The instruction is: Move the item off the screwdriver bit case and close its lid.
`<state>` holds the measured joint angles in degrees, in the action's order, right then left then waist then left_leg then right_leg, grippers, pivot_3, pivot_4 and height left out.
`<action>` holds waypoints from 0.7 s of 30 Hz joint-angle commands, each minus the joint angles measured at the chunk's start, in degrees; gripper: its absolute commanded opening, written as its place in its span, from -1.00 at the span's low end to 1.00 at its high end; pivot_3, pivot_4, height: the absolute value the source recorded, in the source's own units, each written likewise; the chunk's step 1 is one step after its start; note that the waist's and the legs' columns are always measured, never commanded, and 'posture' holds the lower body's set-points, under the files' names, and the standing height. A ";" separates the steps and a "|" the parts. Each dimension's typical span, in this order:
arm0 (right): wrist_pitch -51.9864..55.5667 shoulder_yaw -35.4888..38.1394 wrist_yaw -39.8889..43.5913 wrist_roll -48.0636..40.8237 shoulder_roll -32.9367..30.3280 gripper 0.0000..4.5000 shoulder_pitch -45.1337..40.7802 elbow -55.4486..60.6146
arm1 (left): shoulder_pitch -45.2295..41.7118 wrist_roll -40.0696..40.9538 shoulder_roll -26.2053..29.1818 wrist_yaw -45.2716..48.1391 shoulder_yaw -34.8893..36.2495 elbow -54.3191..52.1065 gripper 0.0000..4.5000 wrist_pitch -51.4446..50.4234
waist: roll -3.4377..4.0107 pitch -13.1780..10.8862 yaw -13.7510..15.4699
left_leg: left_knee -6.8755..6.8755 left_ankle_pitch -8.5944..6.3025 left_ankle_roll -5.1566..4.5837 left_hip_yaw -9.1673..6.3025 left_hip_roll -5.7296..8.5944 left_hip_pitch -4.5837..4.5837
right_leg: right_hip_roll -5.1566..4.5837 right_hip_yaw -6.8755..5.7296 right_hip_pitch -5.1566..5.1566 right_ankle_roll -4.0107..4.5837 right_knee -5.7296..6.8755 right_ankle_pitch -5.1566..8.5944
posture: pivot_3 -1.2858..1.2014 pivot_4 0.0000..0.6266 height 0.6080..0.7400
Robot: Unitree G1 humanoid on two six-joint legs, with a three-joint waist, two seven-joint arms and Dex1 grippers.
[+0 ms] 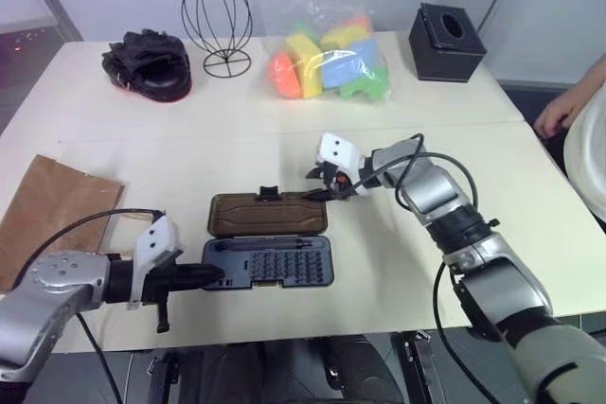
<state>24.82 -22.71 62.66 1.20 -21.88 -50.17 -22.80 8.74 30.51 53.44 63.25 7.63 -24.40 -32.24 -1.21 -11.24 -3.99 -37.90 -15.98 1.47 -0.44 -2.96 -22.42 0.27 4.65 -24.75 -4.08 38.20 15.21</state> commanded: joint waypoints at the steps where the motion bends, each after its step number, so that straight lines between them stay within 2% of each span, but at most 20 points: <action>1: -2.21 -0.13 -0.05 0.73 1.37 0.10 -2.37 -2.63 | -0.59 -1.04 -0.80 -0.68 -1.00 0.79 -1.00 1.17 | 0.00 0.00 0.00 | 0.00 0.00 0.00 0.00 0.00 0.00 | 0.00 0.00 0.00 0.00 0.00 0.00 | 0.03 -0.52 0.95; 4: -3.90 -0.35 0.01 1.37 2.19 0.10 -3.03 -5.93 | -1.23 -1.51 -1.44 -0.70 -1.64 1.92 -1.00 1.56 | 0.01 0.01 0.01 | 0.00 0.00 0.00 0.00 0.00 0.01 | -0.01 0.00 0.00 -0.01 0.01 -0.01 | 0.03 -0.52 0.95; 5: -4.41 -0.37 0.02 1.53 2.45 0.00 -3.22 -6.87 | -1.31 -1.47 -1.48 -0.54 -1.69 2.16 -1.00 1.60 | 0.00 0.02 0.02 | 0.00 0.00 0.00 0.00 0.00 0.01 | -0.01 0.01 0.01 -0.01 0.01 -0.01 | 0.03 -0.52 0.95; 7: -5.23 -0.50 0.17 1.88 2.97 -0.24 -3.65 -8.66 | -1.40 -1.64 -1.36 -0.12 -1.82 2.80 -1.00 1.87 | 0.00 0.02 0.01 | 0.00 0.00 0.00 0.00 0.00 0.01 | -0.01 0.00 0.02 -0.01 0.00 -0.01 | 0.03 -0.52 0.95; 10: -6.16 -0.63 0.91 2.22 3.33 -0.93 -3.72 -9.97 | -1.17 -1.83 -1.24 0.27 -1.92 3.19 -1.00 2.25 | 0.02 0.03 -0.01 | 0.00 0.00 0.00 -0.01 0.00 0.03 | -0.01 0.00 0.03 -0.01 0.01 -0.01 | 0.03 -0.52 0.95; 11: -6.40 -0.73 1.13 2.42 3.38 -0.99 -3.51 -10.12 | -0.89 -1.69 -1.23 0.40 -1.91 3.09 -1.00 2.19 | 0.00 0.06 -0.03 | 0.00 0.00 0.00 -0.01 0.00 0.05 | -0.01 0.00 0.05 -0.01 0.01 -0.01 | 0.03 -0.52 0.95; 21: -12.20 -2.21 0.29 5.79 2.54 -0.99 -1.87 -9.93 | -0.56 -2.60 -1.35 -0.92 -2.72 3.75 -1.00 1.75 | 0.07 0.09 -0.17 | 0.01 0.00 0.00 -0.01 -0.02 0.23 | 0.02 0.01 0.17 0.00 0.04 -0.01 | 0.03 -0.52 0.95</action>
<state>13.66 -24.05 64.74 4.98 -19.18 -52.60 -32.72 7.33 29.17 51.92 62.89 5.83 -21.17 -29.84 -1.15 -11.15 -4.16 -37.89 -15.99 1.47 -0.45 -2.98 -22.18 0.30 4.66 -24.57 -4.07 38.24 15.20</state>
